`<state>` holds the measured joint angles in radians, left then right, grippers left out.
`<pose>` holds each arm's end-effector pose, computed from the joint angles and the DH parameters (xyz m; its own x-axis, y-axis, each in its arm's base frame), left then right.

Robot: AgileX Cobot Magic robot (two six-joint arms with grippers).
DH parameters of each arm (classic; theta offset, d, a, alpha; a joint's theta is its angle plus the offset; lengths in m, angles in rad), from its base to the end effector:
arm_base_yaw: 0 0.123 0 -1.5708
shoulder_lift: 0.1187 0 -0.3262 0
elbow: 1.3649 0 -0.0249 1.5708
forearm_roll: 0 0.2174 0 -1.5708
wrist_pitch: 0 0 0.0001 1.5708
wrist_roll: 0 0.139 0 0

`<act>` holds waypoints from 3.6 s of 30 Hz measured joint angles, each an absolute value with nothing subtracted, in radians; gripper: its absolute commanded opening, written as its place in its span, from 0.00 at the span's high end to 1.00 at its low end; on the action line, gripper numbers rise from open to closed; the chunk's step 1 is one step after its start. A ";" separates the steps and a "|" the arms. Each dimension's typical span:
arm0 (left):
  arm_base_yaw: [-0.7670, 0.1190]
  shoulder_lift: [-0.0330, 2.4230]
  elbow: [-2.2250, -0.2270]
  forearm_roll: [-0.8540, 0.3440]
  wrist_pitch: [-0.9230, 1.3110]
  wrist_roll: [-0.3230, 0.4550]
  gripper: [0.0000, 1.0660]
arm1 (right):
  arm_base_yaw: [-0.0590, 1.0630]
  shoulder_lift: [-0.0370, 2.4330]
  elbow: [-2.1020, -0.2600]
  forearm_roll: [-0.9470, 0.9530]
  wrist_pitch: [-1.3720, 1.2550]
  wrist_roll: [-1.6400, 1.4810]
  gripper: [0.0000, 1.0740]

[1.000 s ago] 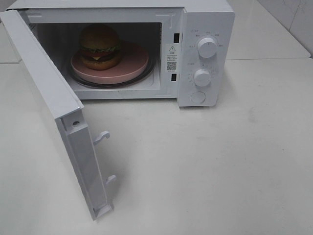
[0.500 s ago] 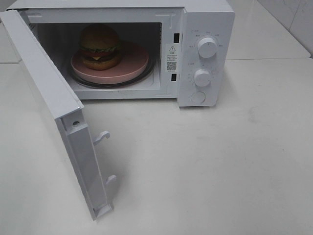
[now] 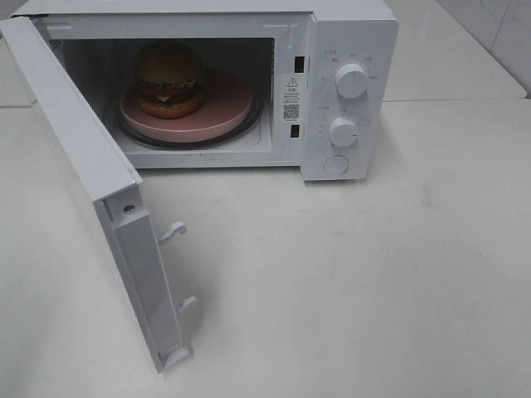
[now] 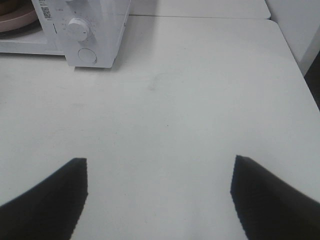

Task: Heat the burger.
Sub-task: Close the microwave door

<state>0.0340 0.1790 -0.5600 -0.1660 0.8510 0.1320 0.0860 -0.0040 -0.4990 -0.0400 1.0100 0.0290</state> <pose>-0.0002 -0.0173 0.2883 -0.3650 0.0094 -0.9309 0.0898 0.9956 -0.0252 -0.0299 -0.0073 0.2453 -0.4062 -0.0273 -0.9134 -0.0519 0.9986 -0.0067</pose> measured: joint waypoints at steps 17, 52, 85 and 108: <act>0.034 0.505 -0.512 -0.141 0.438 0.197 1.00 | 0.086 -0.004 -0.499 -0.040 1.010 0.029 0.29; 0.034 1.110 -0.254 0.381 -0.638 -0.166 1.00 | 0.086 -0.004 -0.499 -0.040 1.009 0.029 0.29; -0.418 1.554 -0.301 0.012 -0.957 -0.055 1.00 | 0.086 -0.004 -0.499 -0.040 1.009 0.029 0.29; -0.704 1.806 -0.647 -0.379 -0.914 0.091 1.00 | 0.086 -0.004 -0.499 -0.040 1.009 0.029 0.30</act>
<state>-0.7040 1.8060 -0.6470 -0.3790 -0.9140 0.0910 0.0860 -0.0040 -0.4990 -0.0400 1.0090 0.0290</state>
